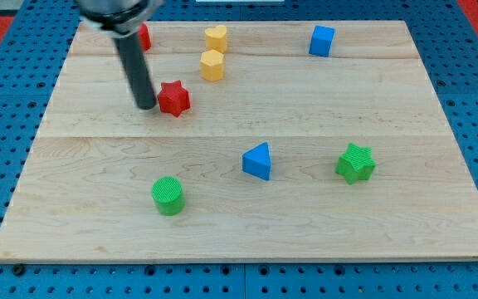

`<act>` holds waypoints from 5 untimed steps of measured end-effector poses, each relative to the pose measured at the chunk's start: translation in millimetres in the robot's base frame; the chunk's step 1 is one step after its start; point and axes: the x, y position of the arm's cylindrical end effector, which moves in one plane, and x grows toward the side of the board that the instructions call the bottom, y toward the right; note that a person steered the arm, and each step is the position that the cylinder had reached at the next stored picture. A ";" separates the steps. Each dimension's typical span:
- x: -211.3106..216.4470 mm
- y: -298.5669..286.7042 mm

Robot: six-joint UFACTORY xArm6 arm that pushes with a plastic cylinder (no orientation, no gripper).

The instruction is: Move red star below to the hexagon

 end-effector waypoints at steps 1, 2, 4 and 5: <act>-14.6 4.1; -13.9 34.8; 22.9 37.3; 23.4 60.2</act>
